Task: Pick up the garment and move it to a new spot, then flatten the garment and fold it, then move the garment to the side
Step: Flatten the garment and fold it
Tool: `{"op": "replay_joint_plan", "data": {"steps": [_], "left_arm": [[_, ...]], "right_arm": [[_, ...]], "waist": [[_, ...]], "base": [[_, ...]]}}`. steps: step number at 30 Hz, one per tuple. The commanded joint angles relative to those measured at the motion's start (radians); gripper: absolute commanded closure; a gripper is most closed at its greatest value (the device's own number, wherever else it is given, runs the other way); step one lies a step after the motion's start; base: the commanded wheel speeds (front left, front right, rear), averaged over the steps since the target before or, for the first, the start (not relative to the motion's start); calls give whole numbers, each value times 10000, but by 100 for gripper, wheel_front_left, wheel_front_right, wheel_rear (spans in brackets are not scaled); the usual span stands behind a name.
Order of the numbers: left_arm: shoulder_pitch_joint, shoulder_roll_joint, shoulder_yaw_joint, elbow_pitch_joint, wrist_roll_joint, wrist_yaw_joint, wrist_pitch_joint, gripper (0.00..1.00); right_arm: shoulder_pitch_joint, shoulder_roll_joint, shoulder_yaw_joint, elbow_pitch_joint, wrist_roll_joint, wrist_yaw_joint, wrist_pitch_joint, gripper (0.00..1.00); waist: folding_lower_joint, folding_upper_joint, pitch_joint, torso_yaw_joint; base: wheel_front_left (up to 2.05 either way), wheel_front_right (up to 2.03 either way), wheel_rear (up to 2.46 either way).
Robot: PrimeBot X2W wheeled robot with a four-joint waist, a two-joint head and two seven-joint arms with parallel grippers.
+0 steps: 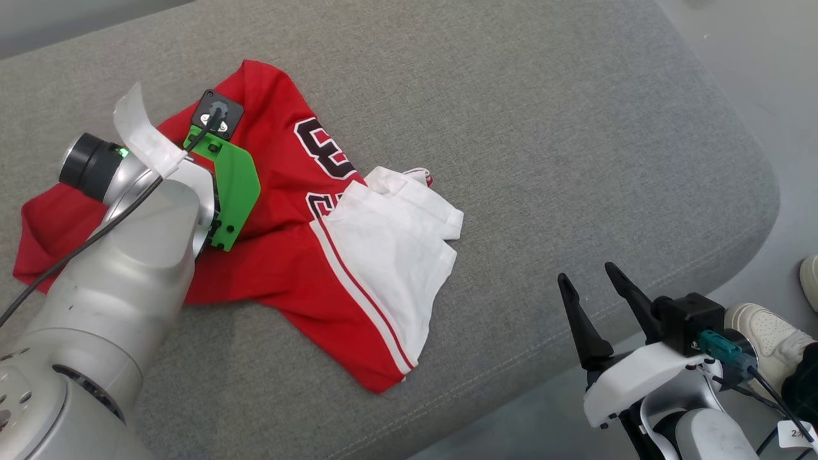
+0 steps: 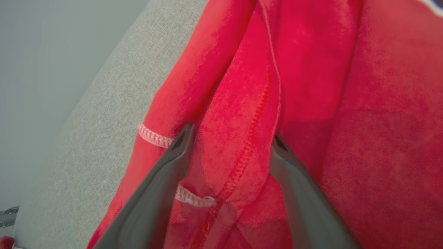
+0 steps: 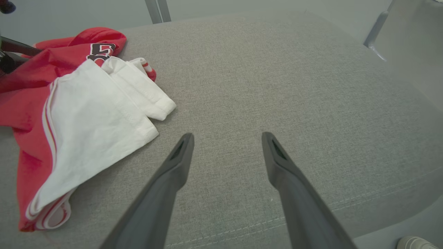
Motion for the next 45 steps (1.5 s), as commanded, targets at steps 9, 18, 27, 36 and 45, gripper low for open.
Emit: {"op": "replay_joint_plan", "data": {"steps": [9, 18, 27, 36, 45], "left_arm": [[-171, 5, -426, 25, 348, -70, -53, 43], [-34, -162, -726, -35, 786, 220, -470, 0], [568, -313, -870, -82, 911, 474, -714, 0], [764, -288, -782, -218, 696, 610, -891, 33], [512, -239, -493, -349, 386, 793, -1241, 100]], "right_arm": [[-269, -23, -156, -17, 72, 1, -118, 0], [-302, -25, -333, -7, 37, 1, -120, 0], [-286, -25, -433, -51, -62, 1, 1, 0], [-230, -25, -320, -127, -109, 1, 115, 0], [-163, -25, -387, -114, -127, 1, 156, 0]], "waist": [[-1, -1, 185, 423], [-1, -1, 196, 760], [-1, -1, -59, 1112], [-1, -1, -172, 1156], [-1, -1, -300, 1177]], "base": [[0, 0, 0], [0, 0, 0], [0, 0, 0], [0, 0, 0], [0, 0, 0]]}}
